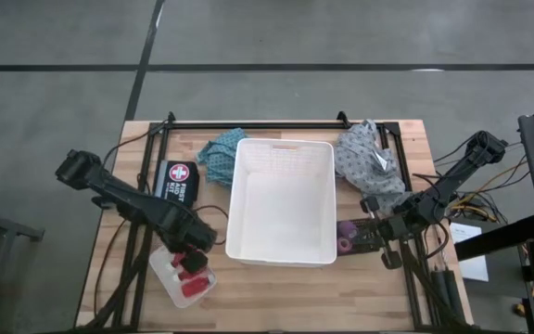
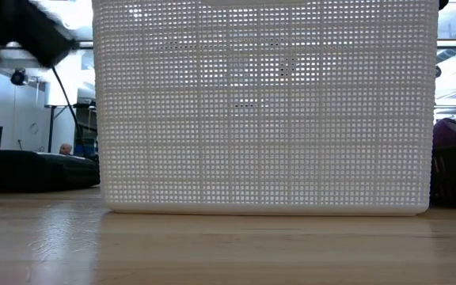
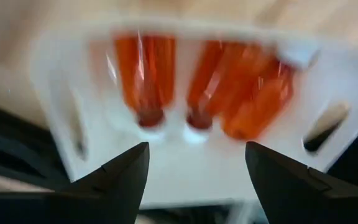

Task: Pick & place medical supplies in basket/bin
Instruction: Put the dark blue patient gown into the organizer bin

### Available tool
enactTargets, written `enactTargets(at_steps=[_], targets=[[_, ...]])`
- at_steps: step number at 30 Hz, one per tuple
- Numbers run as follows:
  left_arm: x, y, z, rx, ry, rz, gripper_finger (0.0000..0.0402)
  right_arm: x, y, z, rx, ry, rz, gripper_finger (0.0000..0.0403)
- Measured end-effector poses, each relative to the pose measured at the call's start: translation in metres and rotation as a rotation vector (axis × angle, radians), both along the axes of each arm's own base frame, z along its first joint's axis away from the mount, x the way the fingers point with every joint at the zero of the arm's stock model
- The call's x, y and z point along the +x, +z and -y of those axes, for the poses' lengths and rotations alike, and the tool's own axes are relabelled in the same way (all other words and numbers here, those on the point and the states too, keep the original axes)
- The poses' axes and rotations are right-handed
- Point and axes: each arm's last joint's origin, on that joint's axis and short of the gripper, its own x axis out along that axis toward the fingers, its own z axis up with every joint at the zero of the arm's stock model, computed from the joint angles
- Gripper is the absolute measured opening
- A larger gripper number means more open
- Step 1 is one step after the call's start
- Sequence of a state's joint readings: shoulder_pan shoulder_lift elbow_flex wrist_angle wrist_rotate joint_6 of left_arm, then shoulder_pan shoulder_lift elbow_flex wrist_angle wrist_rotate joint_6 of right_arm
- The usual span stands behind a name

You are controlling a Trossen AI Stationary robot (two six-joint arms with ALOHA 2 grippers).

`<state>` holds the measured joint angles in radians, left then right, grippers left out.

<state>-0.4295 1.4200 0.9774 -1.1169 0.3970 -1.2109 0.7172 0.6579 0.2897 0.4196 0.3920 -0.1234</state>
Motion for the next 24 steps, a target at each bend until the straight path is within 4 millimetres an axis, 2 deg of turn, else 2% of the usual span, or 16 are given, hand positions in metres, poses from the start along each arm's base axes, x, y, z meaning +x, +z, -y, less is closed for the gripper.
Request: enactTargets(at_steps=[7,11,13,20,24], targets=[[0.013,0.046,0.012,0.41,-0.21,0.378,0.0272,0.0,0.0,0.0,0.0,0.0,0.0,0.0008],[0.018,0.063,0.022,0.693,-0.407,0.617,0.0272,0.0,0.0,0.0,0.0,0.0,0.0,0.0008],[0.022,0.069,0.021,0.771,-0.452,0.674,0.0272,0.0,0.0,0.0,0.0,0.0,0.0,0.0008],[0.024,0.067,0.001,0.967,-0.521,0.775,0.0267,0.0,0.0,0.0,0.0,0.0,0.0,0.0008],[0.023,0.064,-0.029,1.035,-0.517,0.842,0.0257,0.0,0.0,0.0,0.0,0.0,0.0,0.0008]])
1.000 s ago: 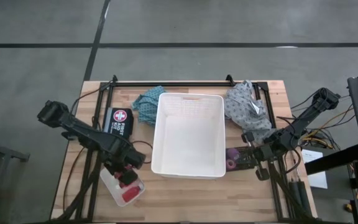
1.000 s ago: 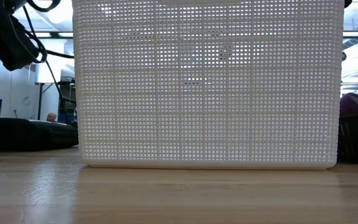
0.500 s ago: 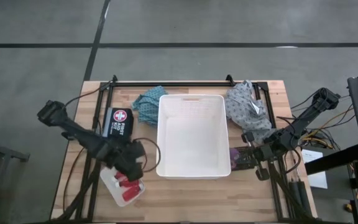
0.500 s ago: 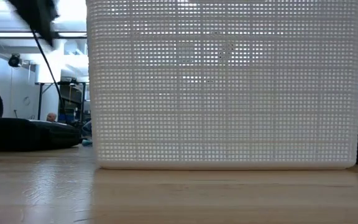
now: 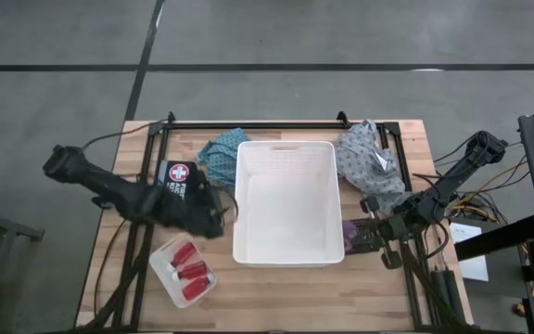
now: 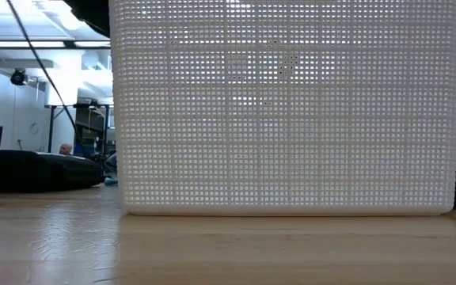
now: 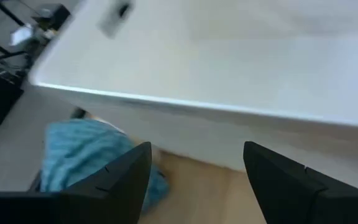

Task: Pick & place medical supplies in basket/bin
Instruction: Put the dark blue patient gown into the organizer bin

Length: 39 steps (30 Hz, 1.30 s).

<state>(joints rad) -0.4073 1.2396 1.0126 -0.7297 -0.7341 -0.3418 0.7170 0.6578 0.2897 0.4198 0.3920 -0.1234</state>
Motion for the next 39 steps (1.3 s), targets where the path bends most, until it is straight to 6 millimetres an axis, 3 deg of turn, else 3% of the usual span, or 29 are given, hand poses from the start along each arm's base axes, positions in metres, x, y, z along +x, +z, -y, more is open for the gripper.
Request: enactTargets(at_steps=[7,12,32,39], targets=[[-0.023,0.013,-0.064,-0.045,0.072,0.15,0.0249,0.0,0.0,0.0,0.001,0.0,0.0,0.0008],[-0.039,0.0,-0.087,-0.113,0.107,0.187,0.0248,0.0,0.0,0.0,0.0,0.0,0.0,0.0008],[-0.039,-0.013,-0.095,-0.205,0.105,0.168,0.0269,0.0,0.0,0.0,-0.002,0.0,-0.003,0.0008],[-0.044,-0.014,-0.108,-0.145,0.286,0.175,0.0307,0.0,0.0,0.0,-0.002,0.0,-0.003,0.0008]])
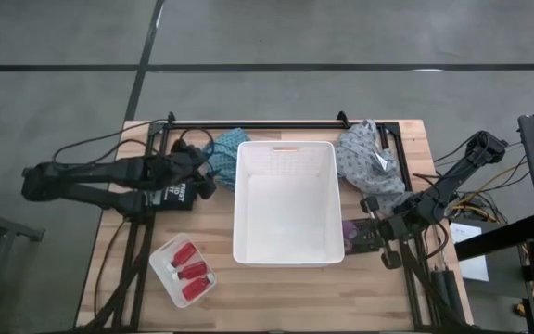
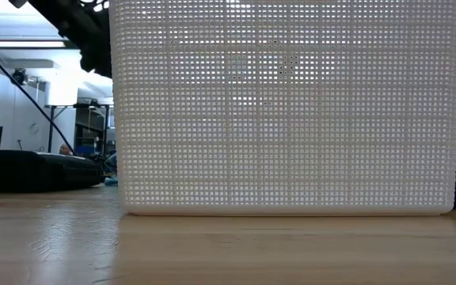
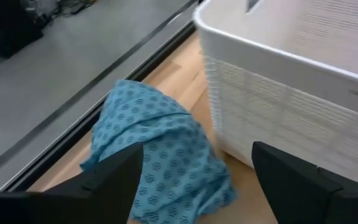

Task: Pick & place medical supplies in basket/bin
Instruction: Put the dark blue patient gown into the organizer bin

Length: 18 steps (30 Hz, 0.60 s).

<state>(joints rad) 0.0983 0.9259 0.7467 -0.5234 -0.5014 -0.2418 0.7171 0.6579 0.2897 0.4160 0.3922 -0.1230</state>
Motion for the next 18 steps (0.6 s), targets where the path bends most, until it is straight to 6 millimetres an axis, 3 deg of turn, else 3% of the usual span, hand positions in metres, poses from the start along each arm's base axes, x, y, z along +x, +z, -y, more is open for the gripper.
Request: enactTargets(at_steps=[8,18], targets=[[-0.002,-0.003,-0.032,-0.077,0.056,0.004,0.0334,0.0,0.0,0.0,0.0,0.0,0.0,0.0008],[0.002,-0.022,-0.109,-0.346,0.204,-0.095,0.0336,0.0,0.0,0.0,0.0,0.0,0.0,0.0008]])
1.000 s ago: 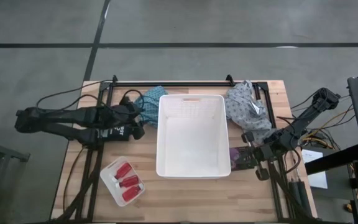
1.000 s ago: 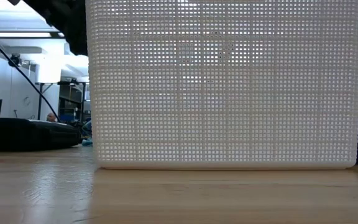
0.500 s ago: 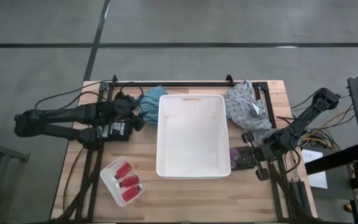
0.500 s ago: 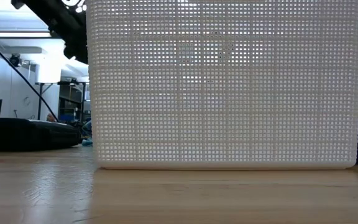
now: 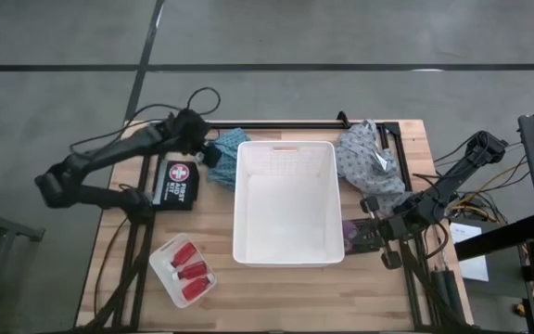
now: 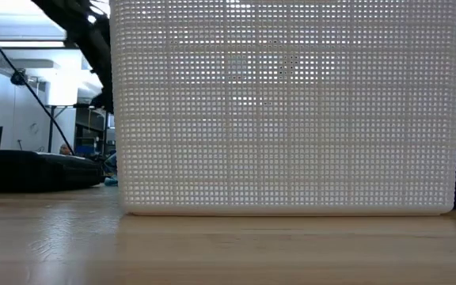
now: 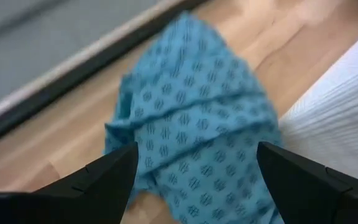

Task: Pick & place medical supplies in basket/bin
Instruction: Put the dark blue patient gown into the organizer bin

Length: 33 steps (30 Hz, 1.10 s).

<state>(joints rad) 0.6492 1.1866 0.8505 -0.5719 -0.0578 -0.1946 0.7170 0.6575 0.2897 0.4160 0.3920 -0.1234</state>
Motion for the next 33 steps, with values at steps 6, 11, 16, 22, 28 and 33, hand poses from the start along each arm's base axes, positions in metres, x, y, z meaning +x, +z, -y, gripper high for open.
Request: enactTargets(at_steps=[6,11,16,22,28,33], targets=[[0.003,-0.015,-0.024,-0.106,0.01,-0.054,0.0336,0.0,0.0,0.0,0.0,0.0,0.0,0.0008],[0.01,-0.021,-0.034,-0.093,0.03,-0.071,0.0342,0.0,0.0,0.0,0.0,0.0,0.0,0.0008],[0.016,-0.025,-0.039,-0.099,0.027,-0.1,0.0363,0.0,0.0,0.0,0.0,0.0,0.0,0.0008],[0.013,-0.018,-0.037,-0.071,-0.004,-0.089,0.0379,0.0,0.0,0.0,0.0,0.0,0.0,0.0008],[0.011,-0.016,-0.036,-0.06,0.013,-0.095,0.0374,0.0,0.0,0.0,0.0,0.0,0.0,0.0008],[0.01,-0.017,-0.035,-0.055,0.032,-0.117,0.0377,0.0,0.0,0.0,0.0,0.0,0.0,0.0008]])
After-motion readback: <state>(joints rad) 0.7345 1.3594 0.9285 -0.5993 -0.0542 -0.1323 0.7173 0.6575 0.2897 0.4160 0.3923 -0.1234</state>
